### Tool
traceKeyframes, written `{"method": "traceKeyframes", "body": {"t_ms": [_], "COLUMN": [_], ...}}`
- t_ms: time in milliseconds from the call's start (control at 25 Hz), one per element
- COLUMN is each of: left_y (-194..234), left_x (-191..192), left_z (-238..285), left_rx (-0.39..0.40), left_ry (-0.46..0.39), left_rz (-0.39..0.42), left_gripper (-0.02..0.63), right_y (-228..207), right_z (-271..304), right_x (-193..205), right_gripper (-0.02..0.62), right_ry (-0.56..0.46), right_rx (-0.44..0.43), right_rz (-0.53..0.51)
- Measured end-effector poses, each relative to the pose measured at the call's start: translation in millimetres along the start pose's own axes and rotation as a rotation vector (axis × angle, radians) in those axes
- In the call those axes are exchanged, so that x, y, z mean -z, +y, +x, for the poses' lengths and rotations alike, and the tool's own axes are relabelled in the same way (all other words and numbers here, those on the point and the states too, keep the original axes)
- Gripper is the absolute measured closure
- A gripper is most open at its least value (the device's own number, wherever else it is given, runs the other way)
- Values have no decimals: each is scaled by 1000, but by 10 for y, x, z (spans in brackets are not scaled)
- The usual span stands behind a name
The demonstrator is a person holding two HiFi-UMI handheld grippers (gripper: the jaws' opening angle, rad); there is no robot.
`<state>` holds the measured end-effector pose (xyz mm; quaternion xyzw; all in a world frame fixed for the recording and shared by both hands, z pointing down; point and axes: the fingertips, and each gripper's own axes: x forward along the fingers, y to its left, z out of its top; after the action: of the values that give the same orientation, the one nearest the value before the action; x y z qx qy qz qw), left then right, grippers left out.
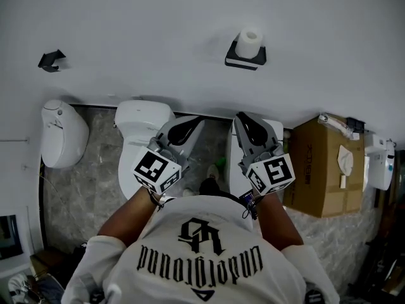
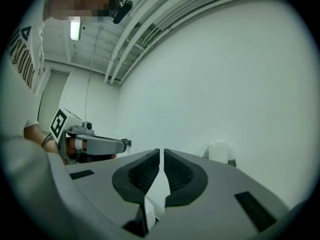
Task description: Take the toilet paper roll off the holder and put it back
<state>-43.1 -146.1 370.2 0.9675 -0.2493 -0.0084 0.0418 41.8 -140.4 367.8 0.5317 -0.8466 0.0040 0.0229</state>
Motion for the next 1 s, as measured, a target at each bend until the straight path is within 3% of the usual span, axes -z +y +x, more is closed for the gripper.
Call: {"method": "traceKeyframes", "body": {"t_ms": [360,520,1000], "left_y": [355,501,840], "left_x": [-4,71,316], "left_z": [598,856,1509], "left_rx": [-28,-29,-11], "left_ry": [18,35,75], "left_rz": [17,10,-26], "left_gripper": [592,592,592], "right_y": [-808,-1193,-1996], "right_z": [480,704,1331], "right_x": [-20,30,233], "right_gripper": [577,495,352], "right_ry": [3,22,65], "right_rx": [7,29,65], "right_rz": [-8,-8,13]}}
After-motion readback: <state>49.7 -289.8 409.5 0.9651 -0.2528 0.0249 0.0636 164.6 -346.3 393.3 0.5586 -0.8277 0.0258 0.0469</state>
